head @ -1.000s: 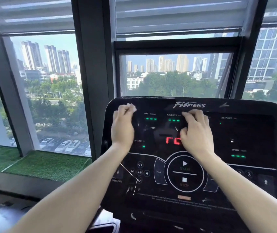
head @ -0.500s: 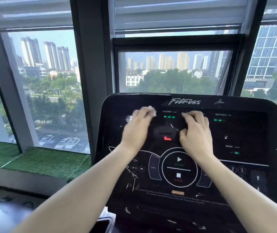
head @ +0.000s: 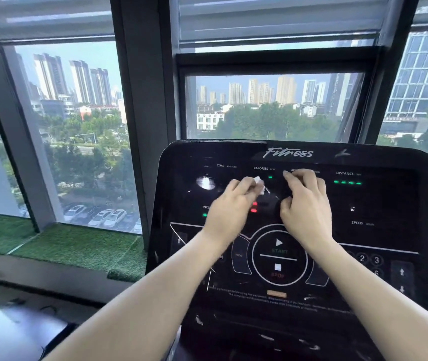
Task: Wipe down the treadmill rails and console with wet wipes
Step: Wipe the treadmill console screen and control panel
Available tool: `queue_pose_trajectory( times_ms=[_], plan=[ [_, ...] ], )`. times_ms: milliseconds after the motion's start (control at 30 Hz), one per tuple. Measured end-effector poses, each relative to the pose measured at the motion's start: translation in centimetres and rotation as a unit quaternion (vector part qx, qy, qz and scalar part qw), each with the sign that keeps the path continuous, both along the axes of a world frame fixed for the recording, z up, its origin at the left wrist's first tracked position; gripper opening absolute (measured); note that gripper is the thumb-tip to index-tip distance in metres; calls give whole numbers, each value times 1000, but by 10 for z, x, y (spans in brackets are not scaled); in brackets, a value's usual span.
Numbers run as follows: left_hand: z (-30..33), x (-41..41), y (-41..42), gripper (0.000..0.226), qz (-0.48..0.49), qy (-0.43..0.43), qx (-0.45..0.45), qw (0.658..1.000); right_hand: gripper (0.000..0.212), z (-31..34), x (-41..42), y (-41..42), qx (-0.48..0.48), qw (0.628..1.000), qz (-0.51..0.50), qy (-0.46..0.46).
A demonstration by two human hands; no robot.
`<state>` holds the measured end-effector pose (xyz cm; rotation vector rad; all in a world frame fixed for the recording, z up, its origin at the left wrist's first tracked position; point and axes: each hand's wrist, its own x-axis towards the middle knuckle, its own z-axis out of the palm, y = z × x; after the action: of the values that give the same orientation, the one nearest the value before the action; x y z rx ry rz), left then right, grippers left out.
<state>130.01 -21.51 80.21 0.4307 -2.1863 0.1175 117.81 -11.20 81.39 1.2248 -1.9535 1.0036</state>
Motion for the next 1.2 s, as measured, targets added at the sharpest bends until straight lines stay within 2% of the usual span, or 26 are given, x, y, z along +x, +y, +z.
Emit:
queue_pose_trajectory(
  times_ms=[67, 133, 233, 267, 367, 467, 500, 567, 633, 700, 767, 867, 967, 1033, 1133, 1200],
  plan=[
    [7, 21, -24, 56, 54, 82, 61, 993, 54, -1, -1, 2, 0, 1000, 2, 4],
    [15, 35, -41, 62, 124, 147, 135, 972, 55, -2, -2, 2, -7, 1000, 2, 12],
    [16, 29, -35, 62, 145, 174, 139, 964, 55, -5, -1, 0, -15, 1000, 1, 14],
    [12, 23, -27, 62, 124, 160, 122, 972, 55, -5, -1, -1, -15, 1000, 1, 12],
    [-13, 7, 4, 58, 57, 49, 40, 996, 55, -5, -2, -1, -16, 1000, -2, 17],
    [-21, 12, 10, 64, 30, -30, -18, 999, 55, -5, 0, -2, -16, 1000, -5, 15],
    [-18, 18, 3, 62, 28, -29, -27, 999, 55, -4, 0, -2, -16, 1000, -3, 12],
    [-6, 32, -15, 53, 56, 27, 30, 998, 55, -4, -2, -1, -15, 1000, 0, 12],
    [4, 40, -33, 60, 116, 104, 115, 981, 55, -5, -3, -1, -21, 1000, 1, 19],
    [5, 35, -30, 68, 151, 145, 140, 968, 56, -6, -3, -2, -28, 999, 1, 21],
    [-4, 22, -10, 67, 114, 113, 103, 982, 56, -7, -3, -3, -32, 999, 1, 20],
    [-27, 7, 15, 54, 39, 3, 29, 999, 56, -8, -2, -3, -32, 999, -5, 31],
    [-23, 13, 9, 60, 27, -40, -21, 999, 55, -7, -1, -2, -25, 999, -8, 32],
    [-6, 22, -7, 56, 54, -7, 17, 998, 55, -6, -2, -2, -24, 999, -4, 29],
    [19, 30, -34, 62, 138, 116, 137, 974, 55, -6, -3, -1, -27, 999, 4, 38],
    [20, 23, -24, 61, 148, 147, 145, 967, 55, -7, -3, -2, -27, 999, 2, 35]
  ],
)
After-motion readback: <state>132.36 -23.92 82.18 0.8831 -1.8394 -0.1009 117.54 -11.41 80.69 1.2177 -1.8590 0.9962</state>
